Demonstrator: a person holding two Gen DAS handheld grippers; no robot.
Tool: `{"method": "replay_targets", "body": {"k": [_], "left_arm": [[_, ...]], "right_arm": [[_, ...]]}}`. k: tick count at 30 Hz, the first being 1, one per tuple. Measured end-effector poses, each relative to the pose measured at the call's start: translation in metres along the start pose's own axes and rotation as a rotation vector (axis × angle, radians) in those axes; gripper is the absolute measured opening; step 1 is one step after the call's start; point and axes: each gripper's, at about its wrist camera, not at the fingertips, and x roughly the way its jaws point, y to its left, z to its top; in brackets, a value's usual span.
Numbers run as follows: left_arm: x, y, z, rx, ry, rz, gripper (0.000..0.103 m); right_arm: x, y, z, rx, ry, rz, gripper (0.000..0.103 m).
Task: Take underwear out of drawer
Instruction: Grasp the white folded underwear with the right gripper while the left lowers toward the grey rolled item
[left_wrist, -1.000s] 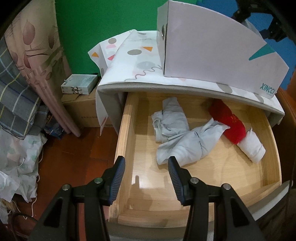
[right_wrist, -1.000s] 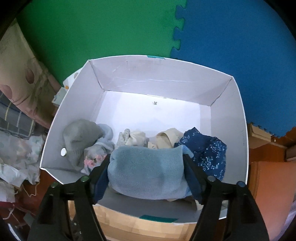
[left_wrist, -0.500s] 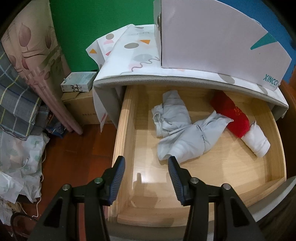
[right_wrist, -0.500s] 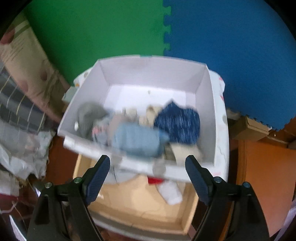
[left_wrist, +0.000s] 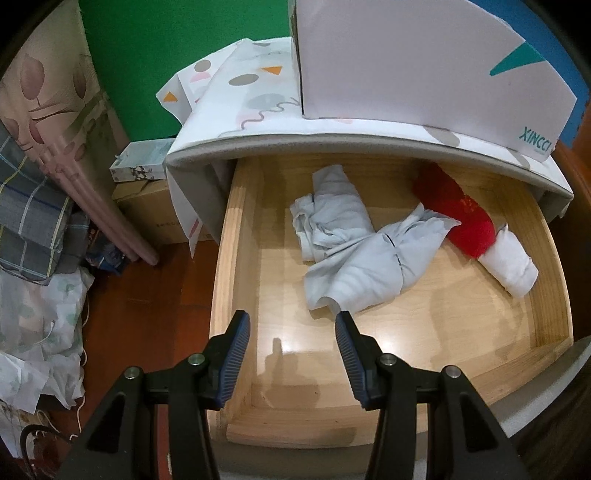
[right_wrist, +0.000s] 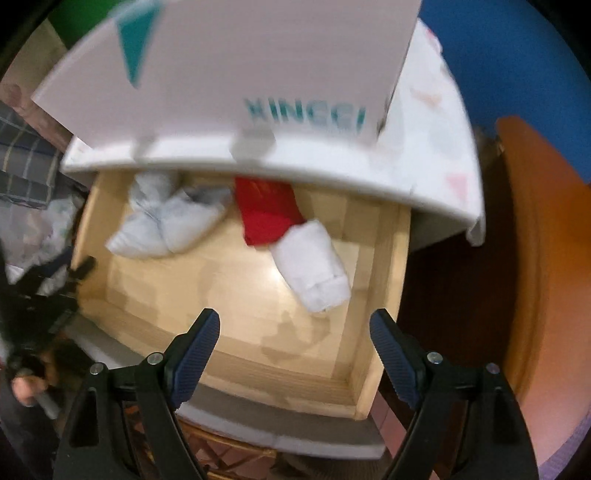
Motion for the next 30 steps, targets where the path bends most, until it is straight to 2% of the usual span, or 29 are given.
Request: {"method": "replay_targets", "body": {"k": [3, 12, 16, 23, 26, 28, 30], "left_arm": [[0.004, -0.003, 0.002, 0.023, 0.027, -0.052, 0.049], [0.009, -0.022, 0.020, 0.160, 0.028, -0.034, 0.049], [0.012, -0.029, 0.030, 0.205, 0.027, -0.042, 0.049], [0.017, -0.052, 0.041, 0.326, 0.014, -0.056, 0.049], [0.022, -0.065, 0.044, 0.387, 0.023, -0.050, 0.049], [0.026, -0.071, 0.046, 0.413, 0.033, -0.047, 0.049], [0.030, -0.077, 0.049, 0.431, 0.046, -0.056, 0.049]], "right_arm": [[0.026, -0.001, 0.000, -0.005, 0.027, -0.012, 0.080], [0.074, -0.002, 0.010, -0.042, 0.041, -0.037, 0.080], [0.091, -0.004, 0.016, -0.037, 0.058, -0.041, 0.074], [0.110, -0.003, 0.021, -0.042, 0.084, -0.062, 0.072], [0.115, 0.004, 0.021, -0.070, 0.106, -0.097, 0.071], [0.119, 0.009, 0.020, -0.090, 0.121, -0.122, 0.065], [0.122, 0.013, 0.018, -0.106, 0.141, -0.155, 0.053]]}}
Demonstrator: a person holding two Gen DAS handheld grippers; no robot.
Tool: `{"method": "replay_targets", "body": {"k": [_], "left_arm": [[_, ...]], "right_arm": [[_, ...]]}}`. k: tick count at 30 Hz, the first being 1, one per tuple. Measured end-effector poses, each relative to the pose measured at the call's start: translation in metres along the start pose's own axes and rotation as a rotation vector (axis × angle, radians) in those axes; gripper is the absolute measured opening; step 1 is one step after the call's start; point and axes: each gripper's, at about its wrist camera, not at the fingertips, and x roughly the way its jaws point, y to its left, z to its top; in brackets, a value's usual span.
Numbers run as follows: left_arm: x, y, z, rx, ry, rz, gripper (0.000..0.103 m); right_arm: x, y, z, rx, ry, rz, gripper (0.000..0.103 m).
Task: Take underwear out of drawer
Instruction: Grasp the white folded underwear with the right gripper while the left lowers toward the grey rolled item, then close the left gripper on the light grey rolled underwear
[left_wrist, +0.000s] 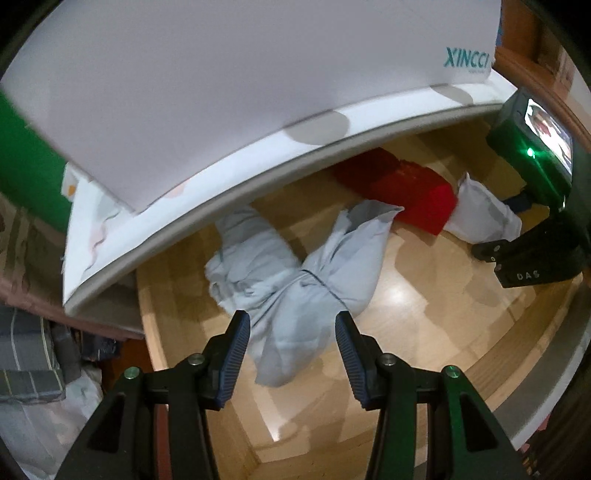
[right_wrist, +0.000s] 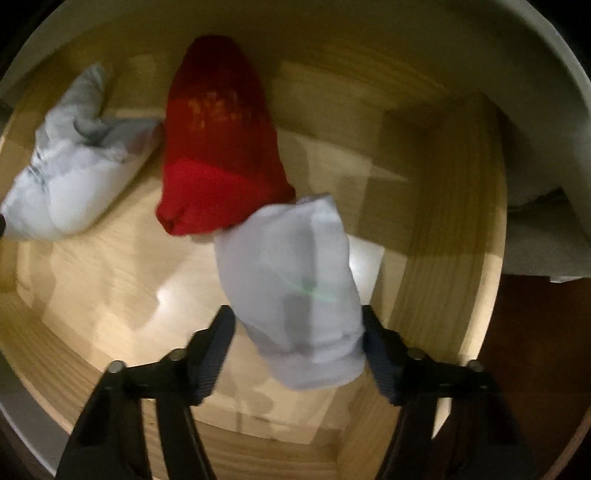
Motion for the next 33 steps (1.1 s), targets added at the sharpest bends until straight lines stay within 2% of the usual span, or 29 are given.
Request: {"method": "replay_targets", "body": {"k": [2, 9, 13, 22, 25, 29, 33], "left_arm": [[0.003, -0.003, 0.003, 0.016, 0.006, -0.004, 0.049], [0.016, -0.016, 0.014, 0.091, 0.034, -0.012, 0.049], [0.026, -0.021, 0.019, 0.120, 0.056, -0.009, 0.049], [0.042, -0.029, 0.031, 0.168, 0.076, 0.027, 0.050], [0.048, -0.031, 0.034, 0.182, 0.089, 0.034, 0.056], [0.057, -0.040, 0.036, 0.207, 0.109, 0.055, 0.065], [0.066, -0.046, 0.042, 0.205, 0.139, 0.051, 0.066]], "right_arm": [[0.004, 0.003, -0.003, -0.011, 0.027, 0.006, 0.049], [0.007, 0.002, -0.021, 0.029, 0.101, 0.078, 0.044], [0.009, 0.004, -0.032, 0.032, 0.138, 0.088, 0.044], [0.013, 0.016, -0.053, 0.033, 0.159, 0.102, 0.043], [0.014, 0.018, -0.055, 0.036, 0.153, 0.102, 0.044], [0.017, 0.039, -0.050, 0.029, 0.148, 0.093, 0.046], [0.013, 0.046, -0.045, 0.028, 0.145, 0.083, 0.047]]}}
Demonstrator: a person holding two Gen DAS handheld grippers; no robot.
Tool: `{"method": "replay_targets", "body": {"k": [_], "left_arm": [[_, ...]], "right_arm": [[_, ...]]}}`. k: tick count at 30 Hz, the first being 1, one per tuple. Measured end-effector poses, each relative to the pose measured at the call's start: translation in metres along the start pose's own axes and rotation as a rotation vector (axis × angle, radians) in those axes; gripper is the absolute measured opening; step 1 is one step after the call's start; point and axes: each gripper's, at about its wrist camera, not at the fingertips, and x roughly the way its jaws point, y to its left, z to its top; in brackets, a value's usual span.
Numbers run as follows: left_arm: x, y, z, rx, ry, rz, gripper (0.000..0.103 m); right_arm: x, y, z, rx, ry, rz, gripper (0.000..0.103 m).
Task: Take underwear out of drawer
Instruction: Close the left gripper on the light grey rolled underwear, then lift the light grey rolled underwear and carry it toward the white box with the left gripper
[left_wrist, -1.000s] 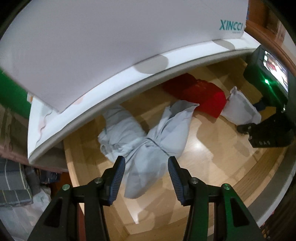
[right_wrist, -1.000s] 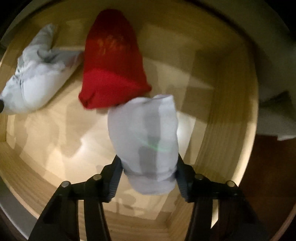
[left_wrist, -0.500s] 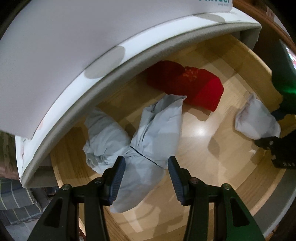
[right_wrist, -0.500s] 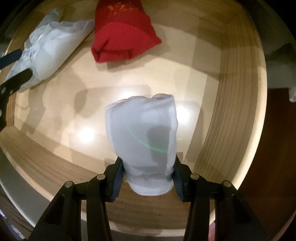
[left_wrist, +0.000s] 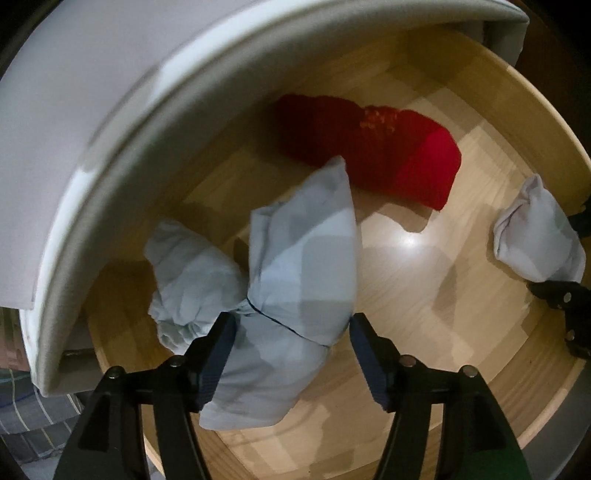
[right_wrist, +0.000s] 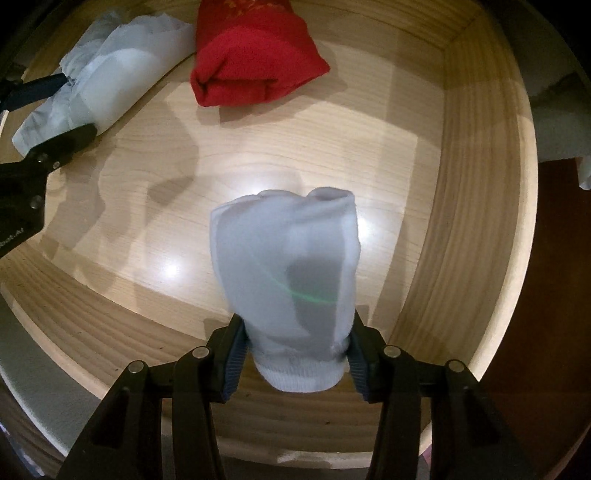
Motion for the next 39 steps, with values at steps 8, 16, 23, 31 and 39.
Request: {"method": "replay_targets", "body": {"k": [8, 16, 23, 31, 39], "left_arm": [[0.021, 0.013, 0.001, -0.077, 0.100, -0.082, 0.037], [0.020, 0.016, -0.006, -0.135, 0.188, -0.155, 0.033], [0.015, 0.026, -0.023, -0.231, 0.228, -0.214, 0.033], [0.013, 0.042, -0.052, -0.345, 0.263, -0.257, 0.033], [0.015, 0.063, -0.073, -0.433, 0.273, -0.272, 0.031]], "right_arm": [[-0.002, 0.009, -0.002, -0.005, -0.002, -0.004, 0.047], [-0.005, -0.016, 0.000, -0.001, -0.008, -0.005, 0.047], [-0.006, -0.018, 0.001, 0.018, -0.013, -0.006, 0.047], [-0.007, -0.026, 0.000, 0.040, -0.016, 0.000, 0.047], [-0.007, -0.036, 0.000, 0.074, -0.002, 0.008, 0.047]]}}
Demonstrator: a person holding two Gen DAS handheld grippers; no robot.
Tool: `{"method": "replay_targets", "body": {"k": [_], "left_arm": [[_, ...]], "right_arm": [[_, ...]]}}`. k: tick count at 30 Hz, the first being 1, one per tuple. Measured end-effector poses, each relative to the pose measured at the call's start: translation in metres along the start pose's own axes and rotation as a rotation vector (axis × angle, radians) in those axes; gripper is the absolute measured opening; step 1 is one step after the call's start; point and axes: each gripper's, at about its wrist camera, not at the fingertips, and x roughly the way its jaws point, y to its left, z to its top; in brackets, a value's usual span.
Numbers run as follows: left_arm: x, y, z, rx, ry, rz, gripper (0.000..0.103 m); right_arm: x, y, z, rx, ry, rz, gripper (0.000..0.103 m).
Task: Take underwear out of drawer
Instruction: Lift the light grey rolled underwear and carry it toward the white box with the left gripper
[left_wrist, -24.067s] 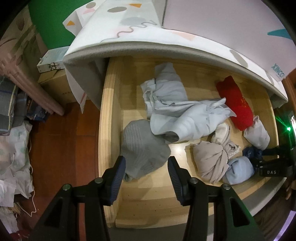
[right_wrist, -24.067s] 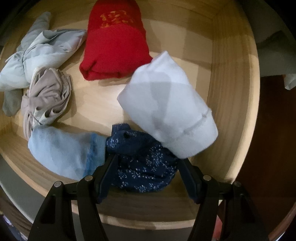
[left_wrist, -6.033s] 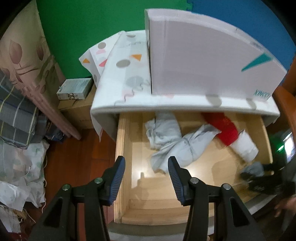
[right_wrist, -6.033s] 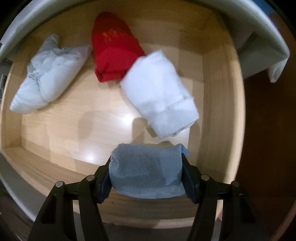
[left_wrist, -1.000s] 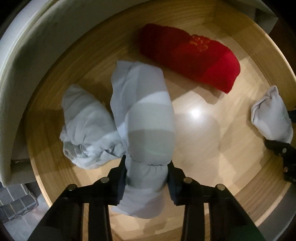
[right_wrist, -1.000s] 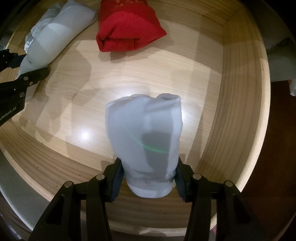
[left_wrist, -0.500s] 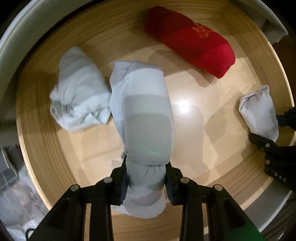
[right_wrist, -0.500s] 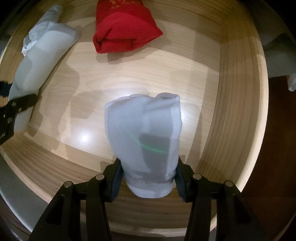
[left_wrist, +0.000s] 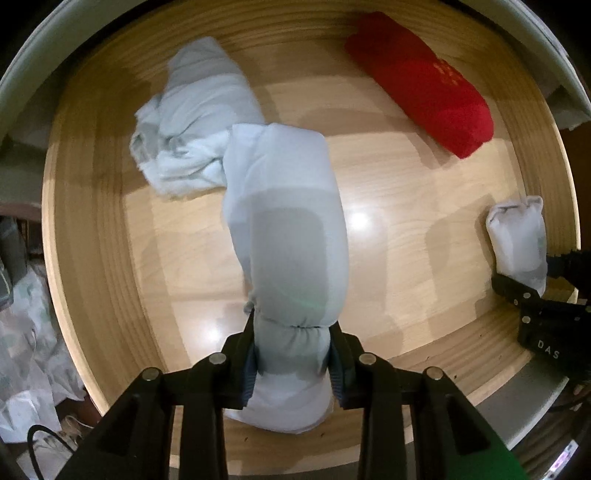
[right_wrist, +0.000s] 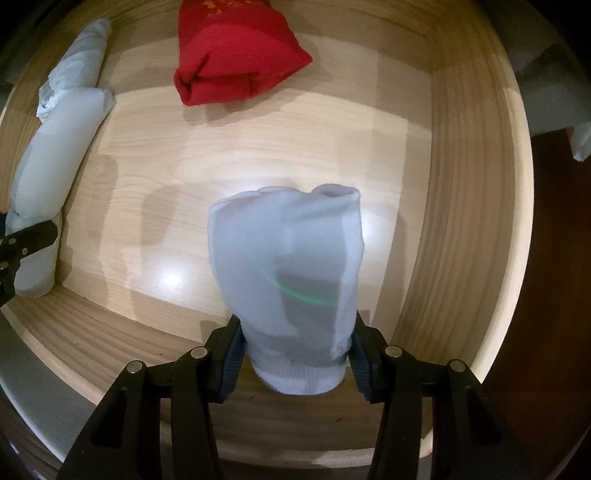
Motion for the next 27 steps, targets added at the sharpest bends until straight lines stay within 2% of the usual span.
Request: {"method": "replay_targets", "body": {"k": [3, 4, 8, 15, 17, 18, 27], "left_arm": [[0.003, 0.018, -0.008, -0.029, -0.012, -0.005, 0.031], [0.009, 0.018, 0.008, -0.036, -0.014, -0.001, 0.031], [0.002, 0.031, 0.003, -0.060, -0.044, 0.017, 0.030], [-0.012, 0.042, -0.012, -0.090, -0.089, -0.002, 0.029], [-0.013, 0.044, -0.016, -0.092, -0.096, -0.009, 0.029], [-0.005, 0.031, -0.019, -0.093, -0.104, -0.013, 0.029], [-0.041, 0.027, -0.034, -0.089, -0.170, -0.023, 0.029]], "right_arm": [[0.000, -0.006, 0.001, 0.007, 0.000, 0.001, 0.047], [0.000, -0.007, 0.001, 0.007, 0.000, 0.001, 0.047], [0.000, -0.012, 0.001, 0.014, -0.002, 0.000, 0.046], [0.000, -0.015, -0.002, 0.020, -0.002, -0.002, 0.045], [0.001, -0.016, -0.003, 0.021, -0.001, -0.004, 0.045], [0.001, -0.017, -0.003, 0.021, 0.001, -0.004, 0.045], [0.002, -0.019, -0.006, 0.025, 0.005, -0.011, 0.044]]}}
